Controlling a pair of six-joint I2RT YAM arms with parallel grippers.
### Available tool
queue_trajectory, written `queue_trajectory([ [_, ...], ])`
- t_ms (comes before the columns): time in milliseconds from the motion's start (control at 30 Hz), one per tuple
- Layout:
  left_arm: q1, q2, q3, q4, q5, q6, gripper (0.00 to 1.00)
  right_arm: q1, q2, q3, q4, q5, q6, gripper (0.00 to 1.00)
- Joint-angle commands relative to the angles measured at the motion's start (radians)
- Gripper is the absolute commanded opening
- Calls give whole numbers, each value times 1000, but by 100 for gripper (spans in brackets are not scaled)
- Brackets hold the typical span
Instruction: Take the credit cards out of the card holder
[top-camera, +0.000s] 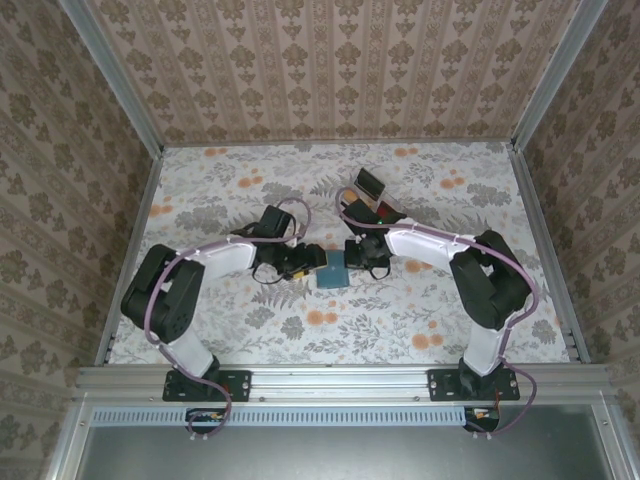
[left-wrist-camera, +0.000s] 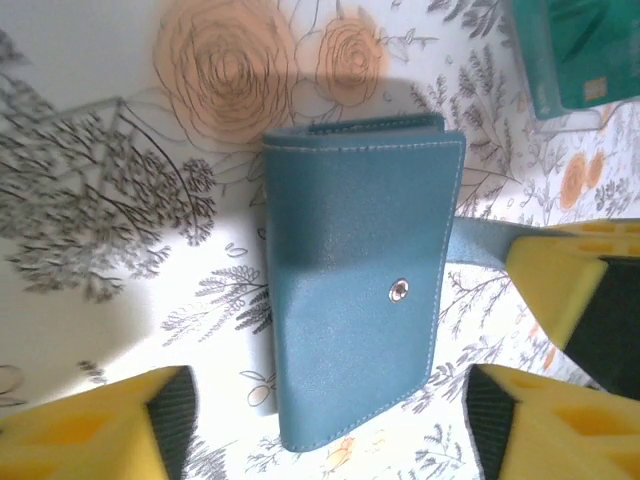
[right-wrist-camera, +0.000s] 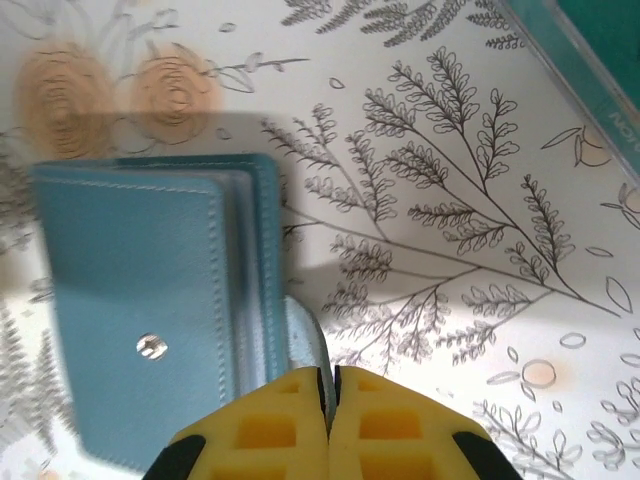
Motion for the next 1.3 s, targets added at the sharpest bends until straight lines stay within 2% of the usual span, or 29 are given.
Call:
queue_trajectory([
  [0, 34, -95, 13, -61, -70, 5, 84, 10, -112, -16, 40, -78, -42, 4],
  [200, 72, -230, -28, -144, -194, 2, 100, 16, -155, -28, 153, -270, 0, 5],
  [333, 84, -313, -67, -192, -264, -23, 100, 28, -121, -12, 230, -346, 29, 5],
  [567, 84, -425, -125, -232, -304, -57, 100, 44, -9, 64, 226, -406, 23, 5],
  [667, 85, -469, -153, -234, -316, -67, 100, 44, -5, 79, 187, -384, -8, 5],
  [867, 84, -486, -165, -220, -298, -55, 100, 22, -65, 47, 63, -242, -47, 4],
  [1133, 84, -412, -154, -108, -137, -38, 100, -10, -167, -57, -19, -88, -38, 4],
  [1267, 84, -348, -141, -55, -63, -36, 94, -24, -167, -62, -47, -54, -48, 5],
])
